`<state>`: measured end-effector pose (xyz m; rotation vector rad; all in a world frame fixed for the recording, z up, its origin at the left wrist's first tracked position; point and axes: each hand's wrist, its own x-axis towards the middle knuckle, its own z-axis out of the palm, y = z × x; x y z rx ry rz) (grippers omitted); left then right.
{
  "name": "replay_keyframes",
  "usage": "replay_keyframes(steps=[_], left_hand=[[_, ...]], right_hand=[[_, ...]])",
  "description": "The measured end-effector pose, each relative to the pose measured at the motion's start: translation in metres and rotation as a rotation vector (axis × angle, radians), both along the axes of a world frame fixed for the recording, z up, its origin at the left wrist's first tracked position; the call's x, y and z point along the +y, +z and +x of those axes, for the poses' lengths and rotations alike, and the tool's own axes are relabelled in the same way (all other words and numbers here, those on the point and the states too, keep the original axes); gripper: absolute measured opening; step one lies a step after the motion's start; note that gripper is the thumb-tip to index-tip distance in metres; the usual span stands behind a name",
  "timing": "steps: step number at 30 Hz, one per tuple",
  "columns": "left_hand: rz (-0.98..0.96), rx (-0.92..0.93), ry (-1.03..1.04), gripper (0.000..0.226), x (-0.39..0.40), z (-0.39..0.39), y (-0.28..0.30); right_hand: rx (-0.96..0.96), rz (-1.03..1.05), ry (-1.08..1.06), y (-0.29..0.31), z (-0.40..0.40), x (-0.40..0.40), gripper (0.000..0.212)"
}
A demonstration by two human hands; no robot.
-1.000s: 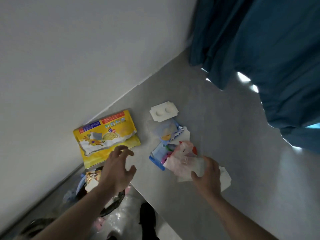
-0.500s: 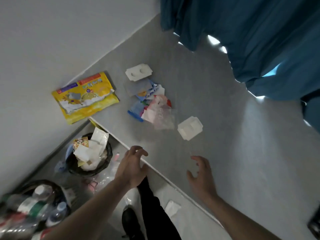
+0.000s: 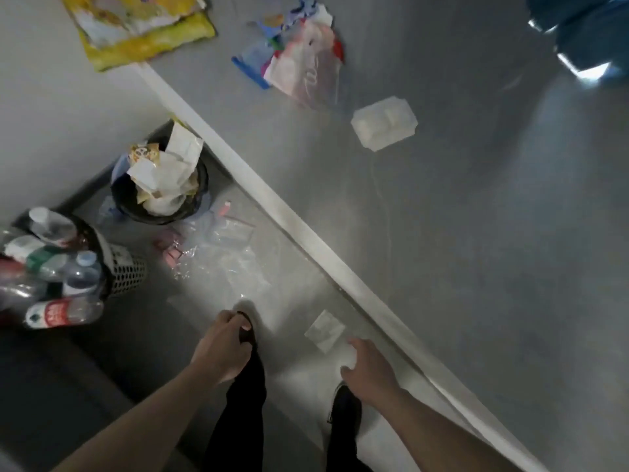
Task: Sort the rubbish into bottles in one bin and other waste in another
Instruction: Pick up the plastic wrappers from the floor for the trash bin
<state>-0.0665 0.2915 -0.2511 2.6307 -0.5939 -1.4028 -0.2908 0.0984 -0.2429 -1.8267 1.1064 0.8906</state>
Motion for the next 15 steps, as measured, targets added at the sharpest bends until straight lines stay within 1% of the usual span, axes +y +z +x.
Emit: replay_keyframes(steps=[3, 7, 8, 11, 15], left_hand=[[0.009, -0.002, 0.045, 0.035, 0.018, -0.035, -0.062], [0.063, 0.009, 0.06, 0.036, 0.04, -0.07, -0.141], [0.071, -0.001, 0.057, 0.038, 0.044, -0.073, -0.161], [0.112, -0.05, 0.043, 0.047, 0.044, -0.06, -0.22], [0.107, -0.192, 0.005, 0.069, 0.028, -0.007, -0.291]], right_hand=[[0.019, -0.008, 0.042, -0.07, -0.015, 0.0, 0.071], [0.032, -0.091, 0.06, -0.165, -0.03, 0.01, 0.071], [0.026, -0.107, 0.064, -0.19, -0.033, 0.013, 0.075], [-0.019, -0.149, 0.076, -0.269, -0.042, 0.023, 0.099], [-0.042, -0.202, 0.137, -0.348, -0.042, 0.034, 0.109]])
